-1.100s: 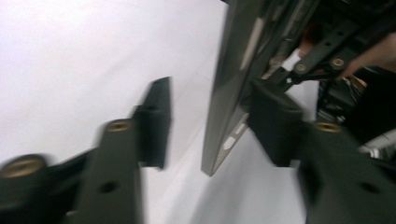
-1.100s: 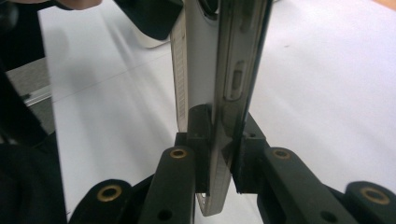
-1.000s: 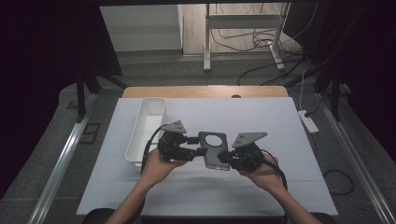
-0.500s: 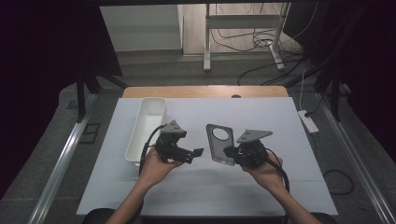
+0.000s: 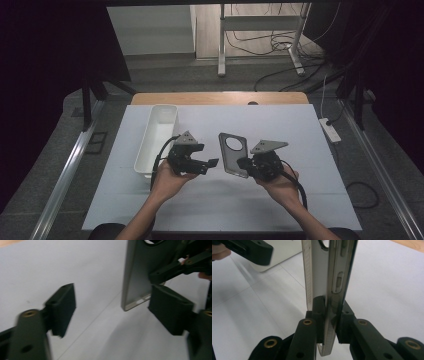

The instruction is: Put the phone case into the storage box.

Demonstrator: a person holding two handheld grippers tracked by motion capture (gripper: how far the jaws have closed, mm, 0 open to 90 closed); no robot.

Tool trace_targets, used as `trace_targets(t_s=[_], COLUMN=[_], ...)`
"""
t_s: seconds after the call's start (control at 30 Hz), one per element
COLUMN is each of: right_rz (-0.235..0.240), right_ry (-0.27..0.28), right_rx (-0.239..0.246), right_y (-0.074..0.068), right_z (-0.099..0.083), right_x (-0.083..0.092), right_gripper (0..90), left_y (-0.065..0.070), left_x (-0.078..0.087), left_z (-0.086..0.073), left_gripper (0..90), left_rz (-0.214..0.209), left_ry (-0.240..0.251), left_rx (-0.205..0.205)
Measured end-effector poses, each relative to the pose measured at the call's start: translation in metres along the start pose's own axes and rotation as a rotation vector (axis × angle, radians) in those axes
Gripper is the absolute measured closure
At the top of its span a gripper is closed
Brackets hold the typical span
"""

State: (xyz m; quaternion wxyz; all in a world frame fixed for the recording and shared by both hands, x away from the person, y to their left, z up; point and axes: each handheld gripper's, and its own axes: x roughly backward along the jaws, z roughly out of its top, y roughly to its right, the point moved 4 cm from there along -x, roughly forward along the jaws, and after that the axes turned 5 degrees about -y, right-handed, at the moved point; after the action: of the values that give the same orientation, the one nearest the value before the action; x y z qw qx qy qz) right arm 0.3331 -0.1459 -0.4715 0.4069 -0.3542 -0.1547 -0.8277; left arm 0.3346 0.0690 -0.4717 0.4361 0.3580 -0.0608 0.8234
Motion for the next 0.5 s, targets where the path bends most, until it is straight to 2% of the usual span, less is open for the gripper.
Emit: trace_targets(t_s=[0.03,0.07,0.2,0.27,0.3,0.47,0.5], right_rz=[0.000,0.002,0.012,0.024,0.032,0.049,0.049], right_ry=[0.000,-0.001,-0.002,0.002,0.004,0.008,0.008], right_rx=[0.000,0.000,-0.003,-0.010,-0.010,0.009,0.009], right_y=[0.000,-0.001,-0.004,-0.005,-0.006,-0.011,-0.011], right_z=[0.000,0.000,0.000,0.000,0.000,0.001,0.001], right_x=[0.000,-0.001,-0.002,-0.003,-0.004,-0.005,-0.005], right_gripper=[79.8,79.7,79.7,79.7,79.7,79.8,79.8], left_y=[0.000,0.002,0.004,0.005,0.006,0.007,0.008], left_x=[0.000,-0.001,-0.002,-0.002,-0.003,-0.006,-0.007], left_z=[0.000,0.000,0.001,0.002,0.003,0.003,0.002], left_gripper=[31.3,31.3,49.3,56.2,60.3,75.8,75.8], left_rz=[0.000,-0.008,-0.022,-0.041,-0.066,-0.073,-0.070], left_ry=[0.000,-0.001,0.009,0.024,0.029,0.019,0.009], left_rx=[0.000,-0.004,-0.007,0.000,0.007,0.011,0.014])
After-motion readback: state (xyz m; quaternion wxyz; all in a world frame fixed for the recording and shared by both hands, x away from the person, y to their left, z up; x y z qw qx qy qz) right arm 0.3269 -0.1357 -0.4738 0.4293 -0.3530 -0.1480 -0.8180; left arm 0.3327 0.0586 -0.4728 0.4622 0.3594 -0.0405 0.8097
